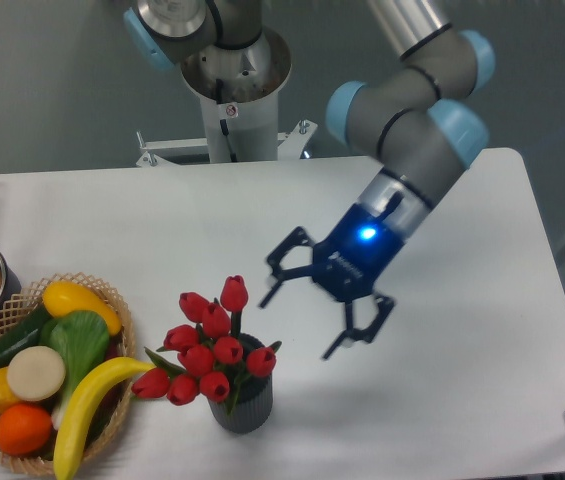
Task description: Insert the flowers into the vase
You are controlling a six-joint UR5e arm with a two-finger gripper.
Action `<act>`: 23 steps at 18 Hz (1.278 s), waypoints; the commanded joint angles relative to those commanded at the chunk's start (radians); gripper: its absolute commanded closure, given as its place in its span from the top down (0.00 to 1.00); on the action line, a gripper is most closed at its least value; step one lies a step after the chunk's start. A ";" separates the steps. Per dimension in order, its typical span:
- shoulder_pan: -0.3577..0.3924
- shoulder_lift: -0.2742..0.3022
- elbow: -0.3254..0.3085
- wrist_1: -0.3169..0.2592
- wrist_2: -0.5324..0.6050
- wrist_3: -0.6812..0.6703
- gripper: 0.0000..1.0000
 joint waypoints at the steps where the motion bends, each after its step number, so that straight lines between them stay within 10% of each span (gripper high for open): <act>1: 0.009 -0.003 0.021 0.002 0.061 0.014 1.00; 14: -0.050 -0.051 0.120 -0.028 0.839 0.140 1.00; 23: 0.068 -0.052 0.011 -0.054 0.881 0.362 1.00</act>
